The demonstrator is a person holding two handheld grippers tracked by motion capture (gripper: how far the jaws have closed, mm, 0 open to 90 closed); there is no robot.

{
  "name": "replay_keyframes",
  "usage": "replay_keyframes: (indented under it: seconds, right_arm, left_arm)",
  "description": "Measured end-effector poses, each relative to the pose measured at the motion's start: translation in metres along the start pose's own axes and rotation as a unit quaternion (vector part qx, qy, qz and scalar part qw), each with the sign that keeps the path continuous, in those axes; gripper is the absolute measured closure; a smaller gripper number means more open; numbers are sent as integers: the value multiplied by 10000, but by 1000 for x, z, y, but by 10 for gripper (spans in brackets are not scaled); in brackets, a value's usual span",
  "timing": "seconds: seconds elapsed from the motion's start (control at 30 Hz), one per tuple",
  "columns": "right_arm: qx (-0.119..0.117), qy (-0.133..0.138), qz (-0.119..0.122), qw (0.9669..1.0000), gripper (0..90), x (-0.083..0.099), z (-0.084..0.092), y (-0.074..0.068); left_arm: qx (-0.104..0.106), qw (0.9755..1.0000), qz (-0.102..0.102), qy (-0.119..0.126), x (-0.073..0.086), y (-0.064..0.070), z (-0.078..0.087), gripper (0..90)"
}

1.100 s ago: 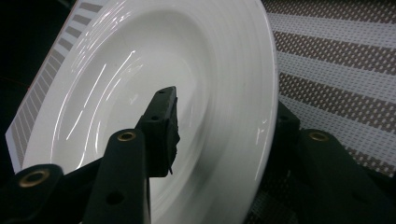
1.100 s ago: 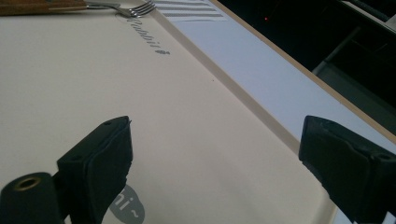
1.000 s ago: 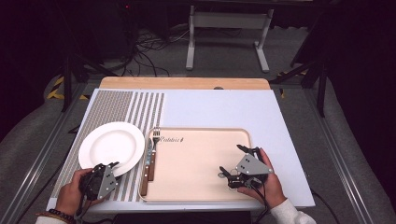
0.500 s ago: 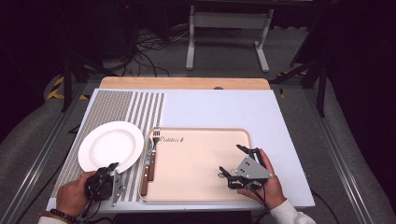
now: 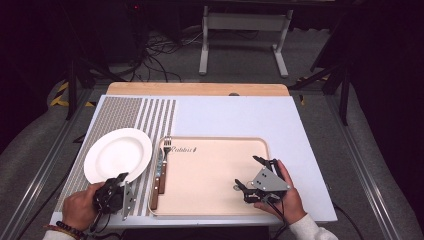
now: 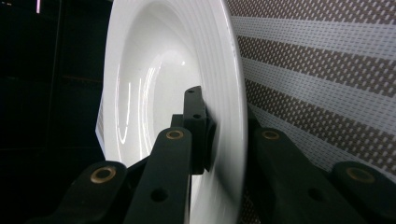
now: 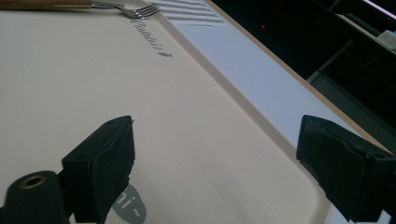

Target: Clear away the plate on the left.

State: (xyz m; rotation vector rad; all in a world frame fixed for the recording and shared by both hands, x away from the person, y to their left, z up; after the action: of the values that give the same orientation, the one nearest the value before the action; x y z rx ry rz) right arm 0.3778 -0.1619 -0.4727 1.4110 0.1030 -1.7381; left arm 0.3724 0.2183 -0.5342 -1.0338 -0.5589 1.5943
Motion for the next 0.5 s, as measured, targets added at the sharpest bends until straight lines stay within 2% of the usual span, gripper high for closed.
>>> replay_keyframes:
  seconds: [0.23,0.3,0.5]
  right_arm:
    - [54,1,-35,10000,127,0,0,3]
    - [87,12,-48,10000,126,0,1,4]
    - [216,28,-138,9997,125,0,2,10]
  left_arm:
    - [-10,10000,-43,7,-3,-4,-2,825]
    - [-35,9999,59,75,-5,-8,-2,826]
    - [-230,9995,111,191,-15,-23,0,825]
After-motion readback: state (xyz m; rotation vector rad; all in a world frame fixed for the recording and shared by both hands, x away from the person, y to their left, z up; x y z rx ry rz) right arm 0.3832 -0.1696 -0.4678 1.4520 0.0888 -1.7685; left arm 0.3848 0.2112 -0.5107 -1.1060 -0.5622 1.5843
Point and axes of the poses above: each handheld gripper's, and its own axes: z roughly backward along the jaws, x roughly out of its underside, y roughly to its right, the point moved 10 cm from there along -z, roughly forward along the jaws, and after that the axes turned 5 degrees about y, right-handed, at the moved point
